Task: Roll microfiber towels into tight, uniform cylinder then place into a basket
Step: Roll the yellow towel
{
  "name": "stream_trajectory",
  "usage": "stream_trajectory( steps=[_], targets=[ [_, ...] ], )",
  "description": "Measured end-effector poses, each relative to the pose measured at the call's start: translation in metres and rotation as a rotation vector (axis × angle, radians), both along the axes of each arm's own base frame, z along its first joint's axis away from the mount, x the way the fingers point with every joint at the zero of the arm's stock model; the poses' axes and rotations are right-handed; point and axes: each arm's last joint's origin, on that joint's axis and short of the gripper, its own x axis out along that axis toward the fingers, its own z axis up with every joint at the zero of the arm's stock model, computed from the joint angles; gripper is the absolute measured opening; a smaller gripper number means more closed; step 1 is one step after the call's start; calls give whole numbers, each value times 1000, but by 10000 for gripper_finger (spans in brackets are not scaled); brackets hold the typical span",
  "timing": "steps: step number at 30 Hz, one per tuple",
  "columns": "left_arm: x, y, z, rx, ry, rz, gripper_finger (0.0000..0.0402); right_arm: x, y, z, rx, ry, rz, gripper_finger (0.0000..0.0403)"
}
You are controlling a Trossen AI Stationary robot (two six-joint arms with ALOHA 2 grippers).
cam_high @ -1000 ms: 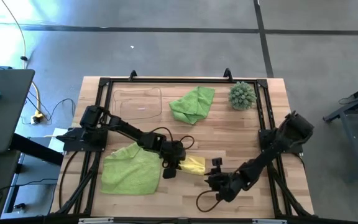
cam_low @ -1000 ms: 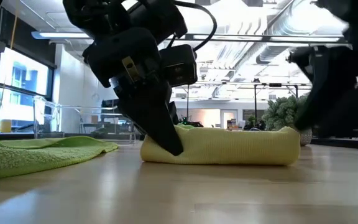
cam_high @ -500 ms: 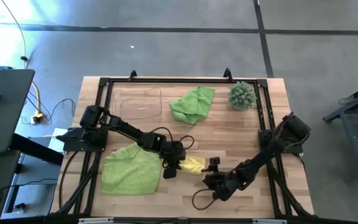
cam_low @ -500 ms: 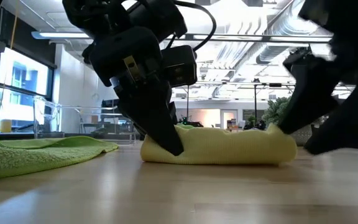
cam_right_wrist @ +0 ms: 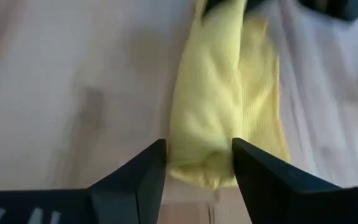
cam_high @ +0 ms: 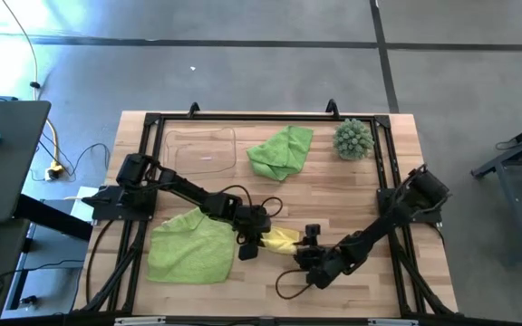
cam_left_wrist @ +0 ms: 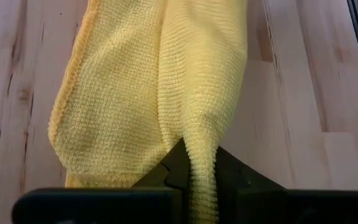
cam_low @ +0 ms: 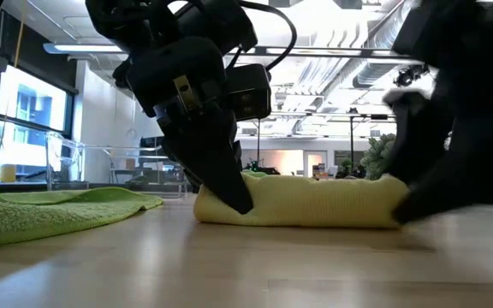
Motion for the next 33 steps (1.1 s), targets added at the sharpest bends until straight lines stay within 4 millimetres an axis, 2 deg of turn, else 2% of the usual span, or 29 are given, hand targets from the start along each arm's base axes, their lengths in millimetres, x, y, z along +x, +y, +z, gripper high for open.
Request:
stream_trajectory(
  steps=[5,8,12,15,17,20,26,30,33],
  targets=[
    [0,0,0,-1,-2,0,27,5,-3,-18,28,14,-72,172],
    [0,0,1,-16,3,22,28,6,-5,-20,87,13,-150,156],
    [0,-1,5,-8,-7,22,42,5,-6,-21,152,38,-175,99],
    [-2,-2,9,19,-22,-15,65,5,-6,-21,195,52,-195,40],
    [-3,-4,12,39,-31,-42,82,5,-6,-21,222,63,-208,14],
    [-8,-6,20,120,-28,-51,105,5,-7,-19,271,62,-251,17],
    [-24,-19,46,404,-24,-71,131,5,-16,-9,354,108,-248,9],
    [-32,-42,62,496,-92,-149,133,8,-31,-10,477,134,-288,5],
    [-34,-63,66,579,-170,-221,133,12,-39,-11,564,110,-297,5]
  ],
)
